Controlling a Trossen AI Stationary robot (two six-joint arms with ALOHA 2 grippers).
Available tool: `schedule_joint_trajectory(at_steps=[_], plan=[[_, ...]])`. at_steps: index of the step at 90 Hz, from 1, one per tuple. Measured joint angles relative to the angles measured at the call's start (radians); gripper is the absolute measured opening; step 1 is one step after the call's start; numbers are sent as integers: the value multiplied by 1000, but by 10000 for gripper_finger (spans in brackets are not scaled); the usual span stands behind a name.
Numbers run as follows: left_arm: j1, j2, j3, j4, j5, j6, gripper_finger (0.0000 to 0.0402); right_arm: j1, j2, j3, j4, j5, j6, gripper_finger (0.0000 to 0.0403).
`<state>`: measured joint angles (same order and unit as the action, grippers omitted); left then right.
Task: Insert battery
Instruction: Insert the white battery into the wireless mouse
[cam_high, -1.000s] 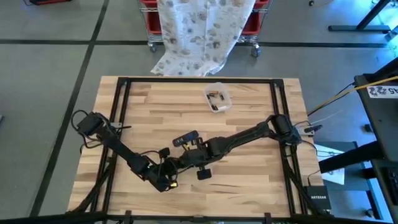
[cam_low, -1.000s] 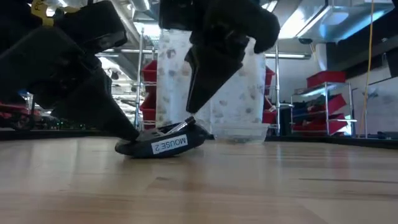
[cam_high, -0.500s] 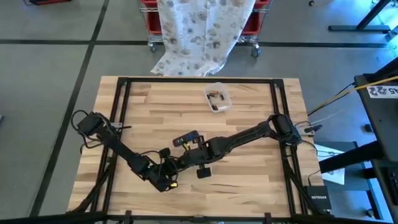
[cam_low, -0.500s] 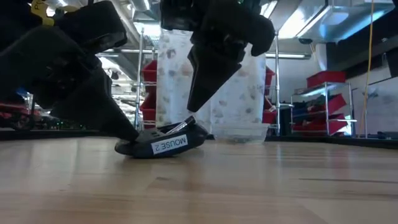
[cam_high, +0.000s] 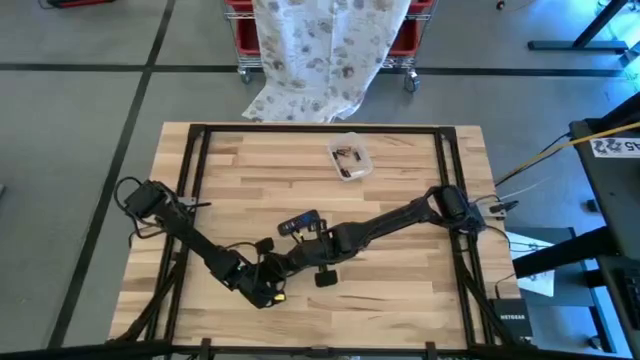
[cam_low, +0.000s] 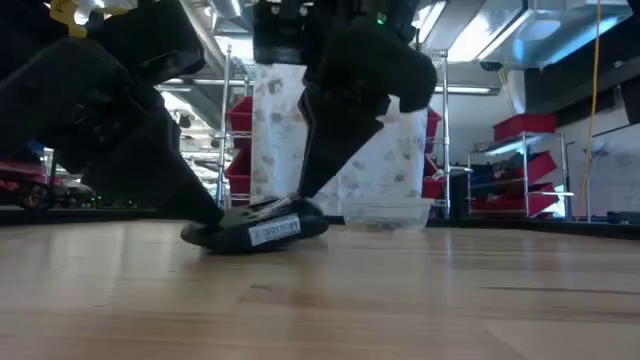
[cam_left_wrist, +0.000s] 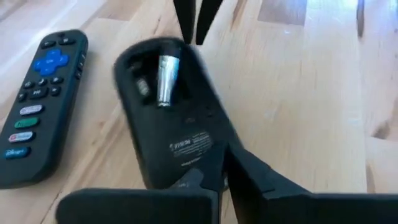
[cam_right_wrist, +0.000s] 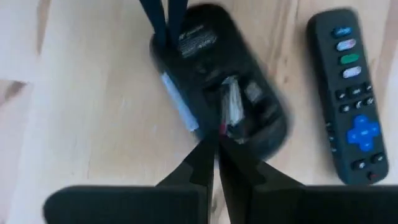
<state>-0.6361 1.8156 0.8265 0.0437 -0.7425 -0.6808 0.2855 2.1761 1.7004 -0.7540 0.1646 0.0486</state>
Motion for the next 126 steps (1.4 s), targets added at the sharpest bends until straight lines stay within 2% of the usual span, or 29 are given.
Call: schedule_joint_trajectory(at_steps=[37, 49, 59, 73, 78, 89, 105, 126], plan=[[0, 0, 0, -1, 1, 0, 1, 0, -11, 0, 0, 26, -36, 7], [0, 0, 0, -1, 1, 1, 1, 10, -15, 14, 9, -35, -104, 16], [0, 0, 0, -1, 2, 4, 1, 24, -25, 40, 19, -28, -147, 50], [0, 0, 0, -2, 4, 4, 1, 22, -19, 40, 18, 93, -179, 130], [0, 0, 0, -3, 4, 4, 1, 18, -10, 40, 17, 107, -185, 154], [0, 0, 0, -5, 4, 4, 1, 6, 18, 40, 5, 106, -204, 179], [0, 0, 0, -6, 10, 4, 1, -4, 28, 40, -4, 88, -206, 155], [0, 0, 0, -5, 10, 8, 1, -6, 29, 40, -33, 68, -204, 57]])
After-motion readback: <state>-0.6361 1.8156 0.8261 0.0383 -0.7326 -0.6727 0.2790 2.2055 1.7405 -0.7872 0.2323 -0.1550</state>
